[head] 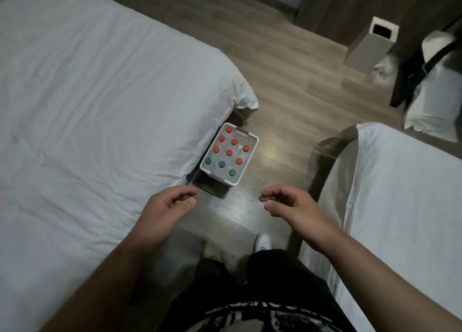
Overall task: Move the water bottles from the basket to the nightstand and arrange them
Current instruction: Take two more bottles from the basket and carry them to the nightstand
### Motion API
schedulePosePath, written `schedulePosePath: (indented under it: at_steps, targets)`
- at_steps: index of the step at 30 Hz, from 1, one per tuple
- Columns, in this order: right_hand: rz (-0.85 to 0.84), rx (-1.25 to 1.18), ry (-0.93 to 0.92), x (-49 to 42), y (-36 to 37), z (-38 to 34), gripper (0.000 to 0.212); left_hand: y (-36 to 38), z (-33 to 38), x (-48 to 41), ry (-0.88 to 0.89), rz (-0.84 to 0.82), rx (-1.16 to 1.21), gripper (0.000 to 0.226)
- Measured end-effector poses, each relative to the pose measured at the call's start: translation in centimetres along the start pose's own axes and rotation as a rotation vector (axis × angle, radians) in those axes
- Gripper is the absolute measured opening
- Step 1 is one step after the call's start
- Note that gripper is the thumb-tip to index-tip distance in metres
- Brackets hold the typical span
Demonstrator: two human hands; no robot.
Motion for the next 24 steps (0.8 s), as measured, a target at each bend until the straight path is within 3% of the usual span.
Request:
schedulePosePath:
  at_steps: [10, 15, 21, 24]
  targets:
    - [0.165, -0.116, 0.037, -2.3, -10.4, 1.7, 0.02, 8.1, 5.5, -7.6, 0.04, -0.106, -0.077, 0.025]
    - [0.117, -0.143, 0.048, -5.4, -16.4, 1.2, 0.018, 13.3, 8.0, -11.0, 0.048, -0.076, -0.069, 0.023]
    - [0.024, -0.047, 0.017, -9.5, -22.7, -1.2, 0.017, 16.4, 9.8, -13.2, 0.035, 0.067, 0.041, 0.026]
    - [-0.034, -0.016, -0.001, -11.9, -24.1, -2.6, 0.018, 16.9, 10.1, -13.7, 0.02, 0.12, -0.015, 0.02]
Point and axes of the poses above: each hand's wrist, its own x-axis away from the middle knuckle, its own y-axis out of the palm, z = x × y, the point moved 9 cm from there along -x, towards the middle knuckle, and after that the axes turned 1 degree about z, right-handed, at the moved point
